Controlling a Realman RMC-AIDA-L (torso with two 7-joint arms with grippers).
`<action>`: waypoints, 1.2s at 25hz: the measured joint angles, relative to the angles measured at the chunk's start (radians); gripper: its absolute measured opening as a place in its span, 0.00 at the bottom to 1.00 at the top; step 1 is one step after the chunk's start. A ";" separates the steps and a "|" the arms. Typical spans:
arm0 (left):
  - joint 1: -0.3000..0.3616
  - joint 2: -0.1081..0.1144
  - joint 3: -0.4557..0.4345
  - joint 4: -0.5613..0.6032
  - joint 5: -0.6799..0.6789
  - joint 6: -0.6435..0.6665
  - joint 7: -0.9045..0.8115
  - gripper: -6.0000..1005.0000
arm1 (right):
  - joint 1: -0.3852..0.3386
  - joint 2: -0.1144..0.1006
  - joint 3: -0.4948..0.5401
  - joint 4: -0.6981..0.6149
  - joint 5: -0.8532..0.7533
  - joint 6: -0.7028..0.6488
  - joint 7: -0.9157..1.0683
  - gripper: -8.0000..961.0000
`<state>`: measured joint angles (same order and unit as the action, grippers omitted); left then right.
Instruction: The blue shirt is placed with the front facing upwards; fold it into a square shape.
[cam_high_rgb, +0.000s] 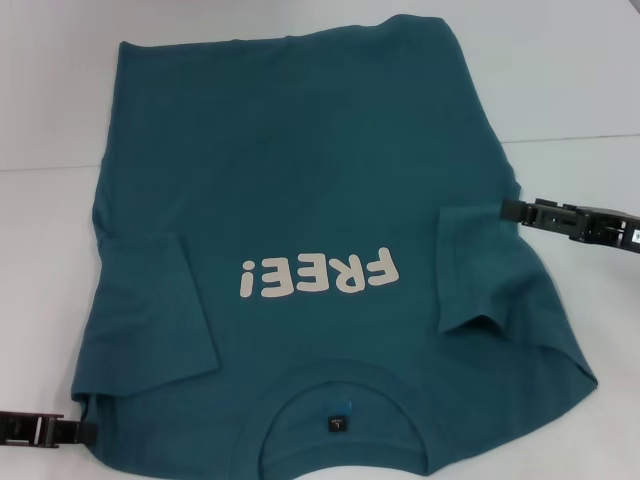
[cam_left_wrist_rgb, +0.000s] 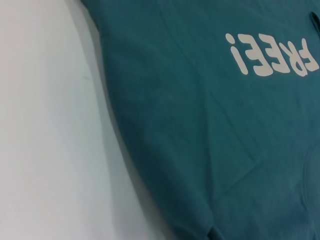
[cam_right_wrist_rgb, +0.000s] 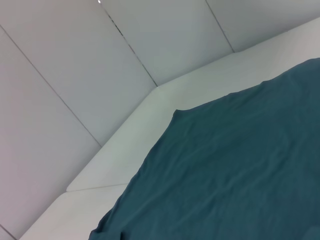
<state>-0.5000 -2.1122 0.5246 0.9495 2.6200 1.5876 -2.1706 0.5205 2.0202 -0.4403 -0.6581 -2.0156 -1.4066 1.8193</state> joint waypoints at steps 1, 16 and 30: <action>0.000 0.000 0.000 0.001 0.000 0.000 -0.001 0.13 | -0.001 0.000 0.000 0.000 0.000 0.000 0.000 0.98; 0.011 0.002 -0.006 0.017 0.014 0.029 -0.009 0.03 | -0.065 -0.079 -0.012 -0.001 -0.106 -0.080 0.145 0.98; 0.012 0.001 -0.009 0.029 0.011 0.050 -0.010 0.03 | -0.106 -0.129 0.000 -0.002 -0.272 -0.153 0.302 0.98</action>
<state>-0.4877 -2.1107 0.5152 0.9780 2.6312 1.6376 -2.1805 0.4141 1.8912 -0.4402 -0.6596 -2.2874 -1.5598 2.1217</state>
